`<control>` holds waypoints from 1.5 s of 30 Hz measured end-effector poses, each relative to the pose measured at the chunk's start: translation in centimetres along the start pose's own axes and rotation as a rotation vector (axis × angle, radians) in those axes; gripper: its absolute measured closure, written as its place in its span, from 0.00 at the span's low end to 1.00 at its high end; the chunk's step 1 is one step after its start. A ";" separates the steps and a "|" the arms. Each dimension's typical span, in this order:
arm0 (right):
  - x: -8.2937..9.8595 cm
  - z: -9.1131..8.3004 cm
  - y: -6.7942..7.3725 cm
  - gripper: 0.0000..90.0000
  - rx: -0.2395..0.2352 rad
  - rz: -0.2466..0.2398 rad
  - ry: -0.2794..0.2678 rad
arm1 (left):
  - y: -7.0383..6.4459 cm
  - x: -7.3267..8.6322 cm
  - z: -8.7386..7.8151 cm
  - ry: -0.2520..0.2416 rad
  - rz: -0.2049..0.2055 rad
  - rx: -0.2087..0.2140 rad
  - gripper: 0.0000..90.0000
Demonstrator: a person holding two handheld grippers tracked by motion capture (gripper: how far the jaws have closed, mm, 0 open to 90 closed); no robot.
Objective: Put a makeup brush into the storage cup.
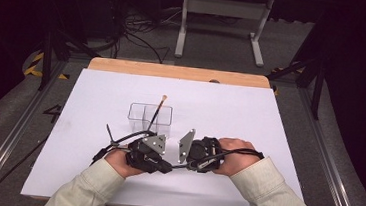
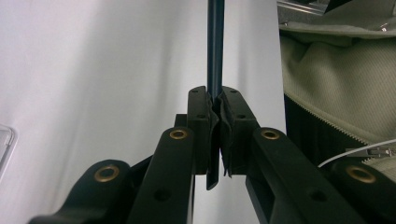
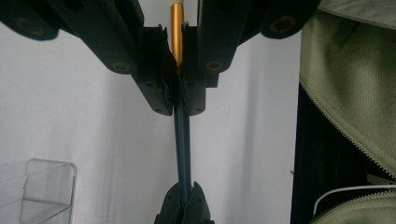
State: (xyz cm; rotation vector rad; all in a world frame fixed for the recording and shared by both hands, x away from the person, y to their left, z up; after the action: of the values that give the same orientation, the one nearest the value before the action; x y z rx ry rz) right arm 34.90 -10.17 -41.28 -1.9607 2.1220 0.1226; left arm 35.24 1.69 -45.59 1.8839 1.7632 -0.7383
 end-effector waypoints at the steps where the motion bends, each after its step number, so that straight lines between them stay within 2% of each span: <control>1: 0.0 0.0 0.0 0.93 0.000 0.000 0.000 | 0.0 0.0 0.1 0.001 0.002 -0.002 0.93; 11: 0.0 0.0 0.0 0.92 -0.006 -0.010 -0.006 | -0.2 0.0 0.0 0.008 0.016 -0.008 0.94; 14: 0.0 -0.1 -0.1 0.91 -0.004 -0.007 -0.024 | -0.1 0.0 -0.1 0.012 0.017 -0.009 0.94; 15: 0.1 -0.2 -0.1 0.88 -0.004 0.000 -0.025 | 0.0 0.1 -0.2 0.024 0.026 -0.015 0.94; 17: 0.0 -0.5 -0.3 0.76 -0.001 0.013 -0.057 | 0.0 0.2 -0.2 0.018 0.012 -0.015 0.94; 19: 0.0 -1.0 -0.4 0.72 0.000 0.027 -0.080 | 0.0 0.2 -0.4 0.008 0.007 -0.021 0.94; 24: 0.3 -2.5 -1.0 0.62 0.035 0.076 -0.185 | 0.4 0.3 -0.8 -0.016 0.005 -0.051 0.94; 28: 0.9 -3.4 -1.4 0.54 0.064 0.106 -0.279 | 0.5 0.4 -1.5 -0.061 0.006 -0.078 0.94; 29: 0.9 -3.4 -1.4 0.54 0.064 0.106 -0.279 | 0.5 0.4 -1.5 -0.061 0.006 -0.078 0.94; 30: 1.1 -3.7 -1.4 0.52 0.071 0.118 -0.299 | 0.6 0.5 -1.8 -0.093 0.002 -0.084 0.94; 31: 1.5 -4.2 -1.7 0.48 0.089 0.133 -0.345 | 0.7 0.6 -2.0 -0.112 -0.005 -0.087 0.94; 34: 2.2 -5.0 -2.0 0.42 0.106 0.170 -0.406 | 1.1 0.9 -2.5 -0.161 -0.023 -0.100 0.94; 37: 2.9 -5.4 -2.2 0.40 0.129 0.195 -0.456 | 1.1 1.2 -2.9 -0.177 -0.024 -0.106 0.94; 42: 3.9 -6.1 -2.5 0.35 0.150 0.239 -0.541 | 1.3 1.6 -3.4 -0.243 -0.026 -0.127 0.94; 43: 4.1 -6.2 -2.6 0.33 0.154 0.246 -0.566 | 1.3 1.6 -3.4 -0.243 -0.026 -0.127 0.94; 44: 4.1 -6.2 -2.6 0.33 0.154 0.246 -0.566 | 1.3 1.7 -3.6 -0.261 -0.025 -0.136 0.94; 45: 4.4 -6.4 -2.7 0.30 0.153 0.269 -0.619 | 1.3 1.7 -3.7 -0.272 -0.020 -0.142 0.94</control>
State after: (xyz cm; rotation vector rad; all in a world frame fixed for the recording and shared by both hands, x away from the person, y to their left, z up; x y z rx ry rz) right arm 36.49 -16.16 -35.84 -1.3123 1.8843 0.5236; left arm 36.89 5.28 -43.94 1.5927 1.6199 -0.8118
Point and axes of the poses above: each handheld gripper's, and its own axes: z roughly forward along the jaws, x roughly out of its underside, y roughly to its left, the point moved 8 cm from there along z, roughly forward along the jaws, and after that the axes turned 9 degrees about z, right-handed, at the moved point
